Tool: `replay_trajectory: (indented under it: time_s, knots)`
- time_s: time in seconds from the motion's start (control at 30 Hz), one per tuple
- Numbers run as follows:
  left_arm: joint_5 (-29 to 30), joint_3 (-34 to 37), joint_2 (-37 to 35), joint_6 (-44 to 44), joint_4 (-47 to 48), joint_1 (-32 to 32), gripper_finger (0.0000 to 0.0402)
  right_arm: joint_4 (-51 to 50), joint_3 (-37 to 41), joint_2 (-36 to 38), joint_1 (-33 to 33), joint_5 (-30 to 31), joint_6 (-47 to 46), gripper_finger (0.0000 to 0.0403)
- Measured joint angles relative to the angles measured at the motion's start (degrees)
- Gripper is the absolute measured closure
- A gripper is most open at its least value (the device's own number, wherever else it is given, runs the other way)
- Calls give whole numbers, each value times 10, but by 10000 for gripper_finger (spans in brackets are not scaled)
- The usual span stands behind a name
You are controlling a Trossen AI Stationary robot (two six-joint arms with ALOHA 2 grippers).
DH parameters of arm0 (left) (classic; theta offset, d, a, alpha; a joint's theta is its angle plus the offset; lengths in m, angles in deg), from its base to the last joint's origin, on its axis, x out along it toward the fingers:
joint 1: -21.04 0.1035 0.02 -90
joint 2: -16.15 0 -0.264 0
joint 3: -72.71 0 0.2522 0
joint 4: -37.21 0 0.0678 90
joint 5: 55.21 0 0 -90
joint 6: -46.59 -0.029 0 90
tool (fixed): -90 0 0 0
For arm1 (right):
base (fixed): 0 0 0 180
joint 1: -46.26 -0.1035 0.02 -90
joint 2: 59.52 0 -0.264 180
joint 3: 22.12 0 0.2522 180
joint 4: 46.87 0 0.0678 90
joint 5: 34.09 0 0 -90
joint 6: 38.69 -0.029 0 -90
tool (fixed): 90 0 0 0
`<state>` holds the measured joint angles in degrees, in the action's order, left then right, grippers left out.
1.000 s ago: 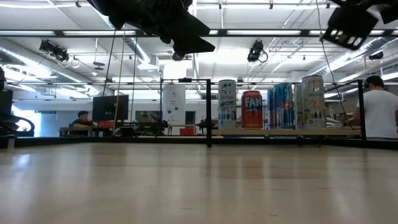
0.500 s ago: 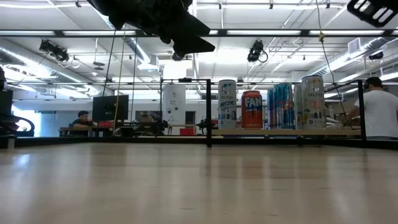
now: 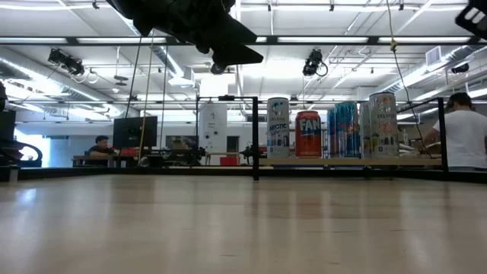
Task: Place canned beverage on shelf
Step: Put the red soda can on the shelf aligned with the other red soda can
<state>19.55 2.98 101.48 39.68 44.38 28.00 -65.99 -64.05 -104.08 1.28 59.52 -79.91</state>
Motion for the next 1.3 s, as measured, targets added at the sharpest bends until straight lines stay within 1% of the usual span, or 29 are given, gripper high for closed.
replay_trajectory:
  time_s: [0.13,0.3,0.6,0.77,1.0,1.1,1.3]
  knots:
    - [0,0,0,-12,0,0,88,-30,0,8,-44,55,-32,39]
    - [0,0,0,-12,0,0,88,-36,0,8,-92,97,-44,39]
    - [0,0,0,-12,0,0,88,-130,0,8,-172,181,-130,39]
    - [0,0,0,-6,0,0,88,-141,0,8,-215,213,-161,39]
    - [0,0,0,28,-1,0,88,-158,0,2,-274,257,-210,39]
    - [0,0,0,47,-1,-1,88,-157,0,-11,-293,270,-227,39]
    - [0,0,0,48,0,-1,88,-139,0,-52,-314,283,-238,39]
